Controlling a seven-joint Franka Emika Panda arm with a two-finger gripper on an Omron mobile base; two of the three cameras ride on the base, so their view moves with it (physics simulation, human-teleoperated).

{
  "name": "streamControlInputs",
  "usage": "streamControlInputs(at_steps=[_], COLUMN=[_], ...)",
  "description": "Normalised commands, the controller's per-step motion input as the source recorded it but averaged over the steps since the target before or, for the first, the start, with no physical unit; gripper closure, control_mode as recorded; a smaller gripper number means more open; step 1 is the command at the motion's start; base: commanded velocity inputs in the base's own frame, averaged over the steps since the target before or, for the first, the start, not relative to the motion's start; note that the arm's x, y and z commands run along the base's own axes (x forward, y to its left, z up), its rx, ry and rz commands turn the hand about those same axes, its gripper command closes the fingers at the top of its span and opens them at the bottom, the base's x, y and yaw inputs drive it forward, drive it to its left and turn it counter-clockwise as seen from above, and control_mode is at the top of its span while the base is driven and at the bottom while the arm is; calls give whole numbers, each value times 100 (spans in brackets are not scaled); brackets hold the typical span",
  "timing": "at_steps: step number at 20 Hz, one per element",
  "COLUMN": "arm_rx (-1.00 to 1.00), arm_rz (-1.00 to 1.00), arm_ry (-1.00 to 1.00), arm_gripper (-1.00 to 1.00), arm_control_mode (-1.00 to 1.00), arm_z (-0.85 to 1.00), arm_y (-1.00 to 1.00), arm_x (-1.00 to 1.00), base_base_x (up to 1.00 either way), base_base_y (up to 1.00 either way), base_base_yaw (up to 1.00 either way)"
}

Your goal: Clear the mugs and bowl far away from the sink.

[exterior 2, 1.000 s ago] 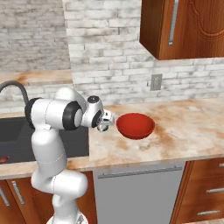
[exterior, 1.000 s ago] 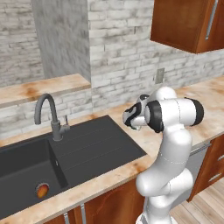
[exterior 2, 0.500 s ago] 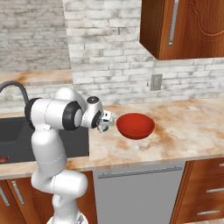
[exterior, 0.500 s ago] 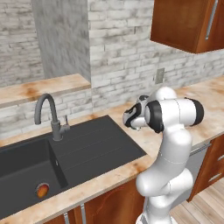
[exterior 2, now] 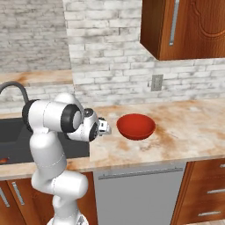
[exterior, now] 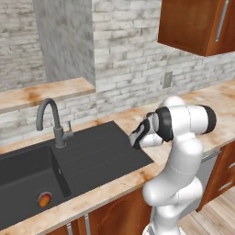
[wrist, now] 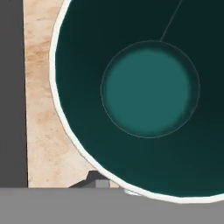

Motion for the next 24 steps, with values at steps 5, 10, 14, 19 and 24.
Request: streamControlInputs(at_steps=[5, 10, 14, 19, 24], arm_rx=[0, 0, 0, 0, 0], arm_rz=[0, 0, 3, 6, 6], arm_ry=[-14, -31, -6, 0, 0], arm_gripper=[100, 100, 100, 100, 100], arm_control_mode=[-100, -100, -100, -100, -100], arm_z=[44, 100, 100, 100, 100], arm_y=[5, 0, 0, 0, 0], arm_x=[4, -8, -21, -43, -24], base_base_x=[0, 0, 0, 0, 0], base_base_y=[0, 0, 0, 0, 0], base_base_yaw=[0, 0, 0, 0, 0])
